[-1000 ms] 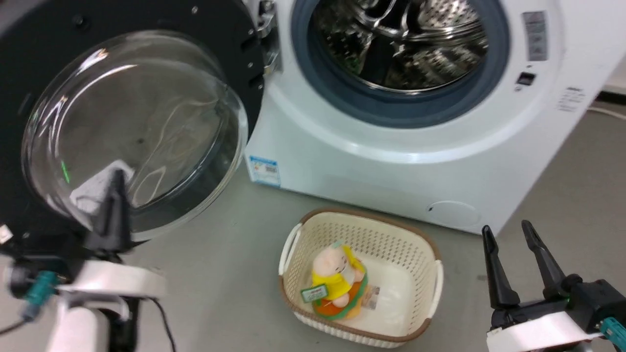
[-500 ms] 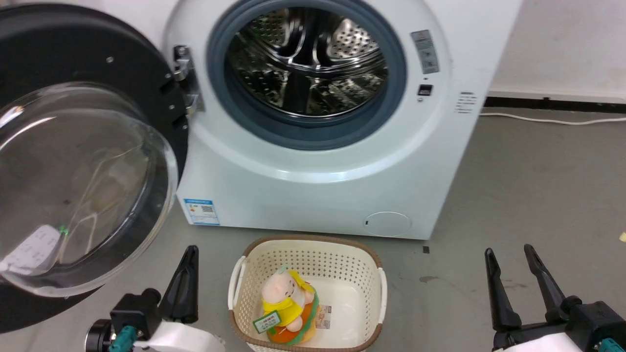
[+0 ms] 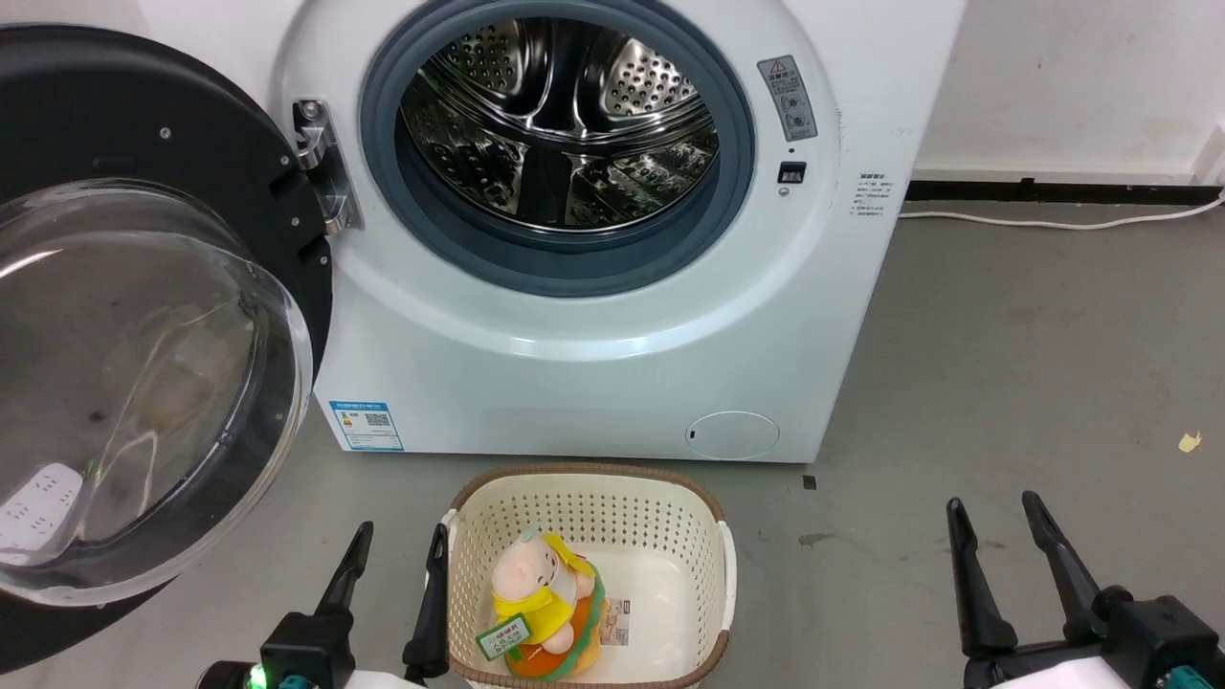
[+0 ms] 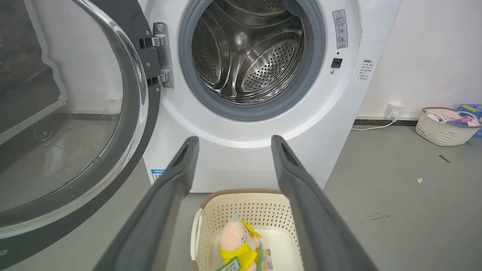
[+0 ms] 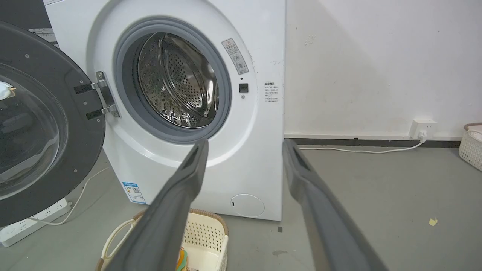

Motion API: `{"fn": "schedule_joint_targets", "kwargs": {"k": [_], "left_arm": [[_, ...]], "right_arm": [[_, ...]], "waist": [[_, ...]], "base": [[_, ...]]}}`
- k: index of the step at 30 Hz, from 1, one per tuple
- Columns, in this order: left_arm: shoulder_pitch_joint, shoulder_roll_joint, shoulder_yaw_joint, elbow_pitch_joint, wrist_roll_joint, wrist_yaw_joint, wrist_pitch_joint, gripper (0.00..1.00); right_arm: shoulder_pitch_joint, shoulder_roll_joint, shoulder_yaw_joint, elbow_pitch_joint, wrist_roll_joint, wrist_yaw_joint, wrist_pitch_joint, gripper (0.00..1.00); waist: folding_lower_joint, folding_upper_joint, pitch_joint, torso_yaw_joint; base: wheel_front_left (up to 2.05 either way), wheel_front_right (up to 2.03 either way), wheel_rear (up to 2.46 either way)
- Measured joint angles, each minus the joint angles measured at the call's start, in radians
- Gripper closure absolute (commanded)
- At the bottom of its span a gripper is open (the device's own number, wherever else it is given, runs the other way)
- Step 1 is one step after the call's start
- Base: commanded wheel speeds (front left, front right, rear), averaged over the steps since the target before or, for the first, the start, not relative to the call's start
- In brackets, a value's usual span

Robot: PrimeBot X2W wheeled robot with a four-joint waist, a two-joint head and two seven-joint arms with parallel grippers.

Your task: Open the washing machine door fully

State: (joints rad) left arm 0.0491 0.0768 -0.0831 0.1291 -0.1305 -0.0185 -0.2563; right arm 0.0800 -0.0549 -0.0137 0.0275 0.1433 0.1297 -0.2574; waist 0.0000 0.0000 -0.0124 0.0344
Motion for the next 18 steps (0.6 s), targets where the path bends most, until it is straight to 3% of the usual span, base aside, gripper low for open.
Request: {"fn": "schedule_joint_targets", "kwargs": {"k": [18], "left_arm": [[0.003, -0.015, -0.004, -0.014, 0.032, 0.006, 0.000, 0.00]], "right_arm": [[0.000, 0.000, 0.008, 0.021, 0.000, 0.000, 0.000, 0.00]], "waist": [[0.0000, 0.0000, -0.002, 0.014]], "base": [[0.00, 0.00, 0.00]]}}
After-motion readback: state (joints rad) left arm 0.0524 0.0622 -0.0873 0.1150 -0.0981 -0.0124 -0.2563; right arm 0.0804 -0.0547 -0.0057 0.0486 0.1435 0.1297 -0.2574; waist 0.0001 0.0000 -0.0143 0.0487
